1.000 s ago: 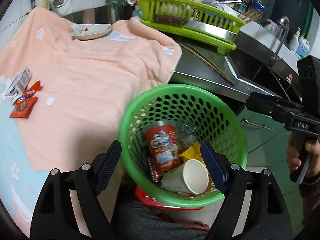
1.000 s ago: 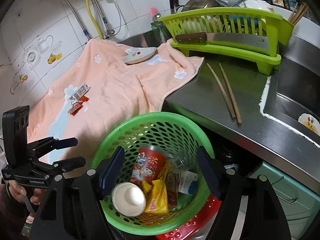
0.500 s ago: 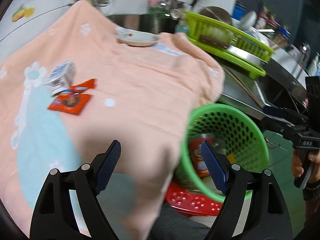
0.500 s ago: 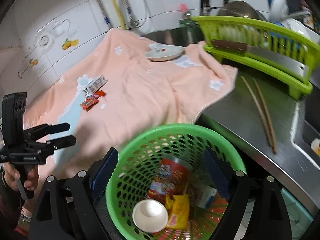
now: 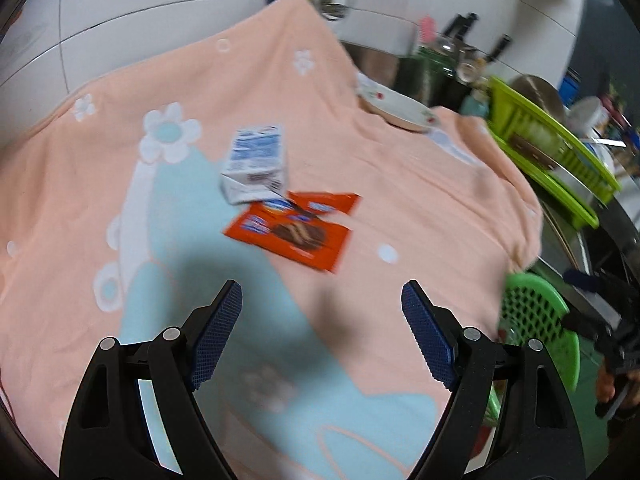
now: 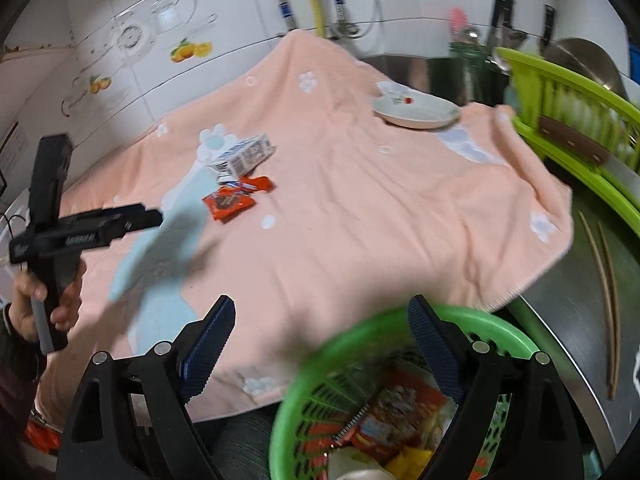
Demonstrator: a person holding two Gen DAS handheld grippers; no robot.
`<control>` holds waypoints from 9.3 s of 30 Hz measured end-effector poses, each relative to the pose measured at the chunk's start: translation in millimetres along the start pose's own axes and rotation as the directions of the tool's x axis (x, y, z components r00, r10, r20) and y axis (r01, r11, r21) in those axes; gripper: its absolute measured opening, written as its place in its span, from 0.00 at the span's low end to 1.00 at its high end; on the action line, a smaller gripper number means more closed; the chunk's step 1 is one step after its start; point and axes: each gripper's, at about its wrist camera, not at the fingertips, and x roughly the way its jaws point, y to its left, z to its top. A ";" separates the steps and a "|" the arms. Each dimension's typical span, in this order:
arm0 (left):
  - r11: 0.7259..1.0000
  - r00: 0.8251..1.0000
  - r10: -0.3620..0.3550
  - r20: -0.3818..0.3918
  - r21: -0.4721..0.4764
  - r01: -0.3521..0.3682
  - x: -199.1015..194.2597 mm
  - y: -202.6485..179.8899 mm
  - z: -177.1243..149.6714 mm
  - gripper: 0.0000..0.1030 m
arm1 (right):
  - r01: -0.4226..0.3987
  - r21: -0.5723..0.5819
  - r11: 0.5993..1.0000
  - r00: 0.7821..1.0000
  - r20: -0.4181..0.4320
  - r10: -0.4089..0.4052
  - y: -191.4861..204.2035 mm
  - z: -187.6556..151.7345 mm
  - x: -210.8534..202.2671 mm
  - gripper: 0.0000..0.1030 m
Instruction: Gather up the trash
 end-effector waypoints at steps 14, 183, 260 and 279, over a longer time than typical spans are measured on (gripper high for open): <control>0.993 0.995 0.095 -0.042 -0.071 -0.098 69.8 41.6 86.7 0.91 | -0.043 -0.029 0.999 0.998 -0.036 0.042 14.3 27.1 43.7 0.83; 0.920 0.917 -0.338 -0.214 0.129 0.369 32.9 -224.5 -78.9 0.66 | 0.224 0.212 0.951 0.975 -0.043 -0.220 -100.5 -108.5 -89.2 0.83; 0.994 0.952 0.104 0.287 0.015 -0.113 -112.6 -66.3 -110.0 0.95 | 0.197 0.118 0.973 0.970 0.124 -0.211 54.9 -65.9 -78.8 0.90; 0.992 0.953 0.125 0.275 -0.009 -0.127 -112.5 -63.5 -114.6 0.95 | 0.228 0.112 0.967 0.961 0.136 -0.242 59.8 -64.9 -80.4 0.90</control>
